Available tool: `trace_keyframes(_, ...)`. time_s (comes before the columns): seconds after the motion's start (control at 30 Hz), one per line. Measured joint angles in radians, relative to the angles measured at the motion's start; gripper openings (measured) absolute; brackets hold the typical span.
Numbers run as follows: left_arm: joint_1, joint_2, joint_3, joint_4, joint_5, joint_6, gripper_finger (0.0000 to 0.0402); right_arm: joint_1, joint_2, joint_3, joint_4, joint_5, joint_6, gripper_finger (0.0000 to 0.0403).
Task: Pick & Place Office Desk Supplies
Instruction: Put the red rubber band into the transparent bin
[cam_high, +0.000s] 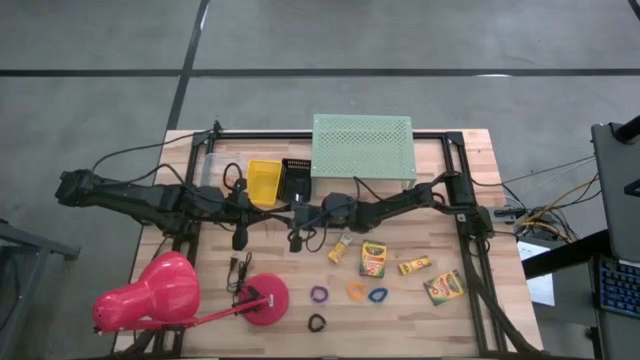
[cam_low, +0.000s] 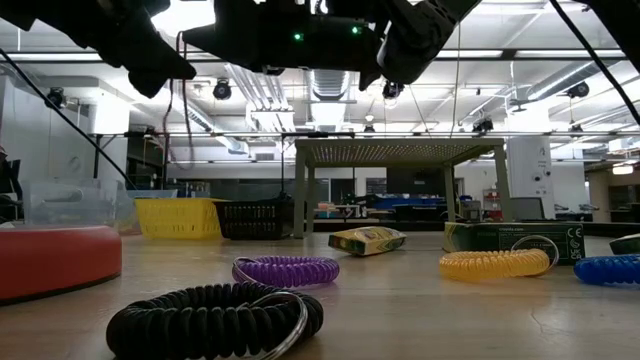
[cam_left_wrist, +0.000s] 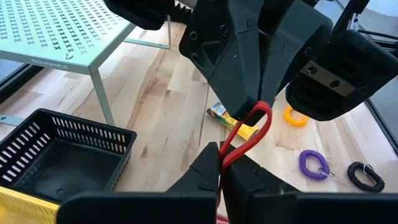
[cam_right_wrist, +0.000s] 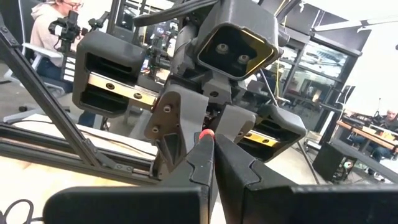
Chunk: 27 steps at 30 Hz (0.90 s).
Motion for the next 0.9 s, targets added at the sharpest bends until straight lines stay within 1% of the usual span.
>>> trace_keyframes(0.27,0.0,0.0,0.0,0.0,-0.008,0.017,0.0005,0.001,0.0,0.0,0.0,0.001,-0.002,0.0008)
trace_keyframes(0.33,-0.001,0.0,0.0,-0.003,-0.008,0.081,0.0003,0.001,0.0,0.0,-0.002,0.0,-0.018,0.0008)
trace_keyframes(0.57,-0.001,0.0,0.0,-0.062,-0.008,0.423,0.0001,0.001,0.0,0.0,-0.027,0.001,-0.033,0.0008)
trace_keyframes(0.7,-0.001,0.0,-0.001,-0.083,-0.008,0.585,0.0001,0.002,0.0,0.0,-0.025,0.001,-0.035,0.0008)
trace_keyframes(0.8,-0.001,0.0,-0.001,-0.086,-0.008,0.661,0.0001,0.001,0.0,0.0,-0.026,0.001,-0.035,0.0008)
trace_keyframes(0.9,-0.001,0.0,-0.001,-0.086,-0.008,0.675,0.0,0.002,0.0,0.0,-0.026,0.001,-0.035,0.0008)
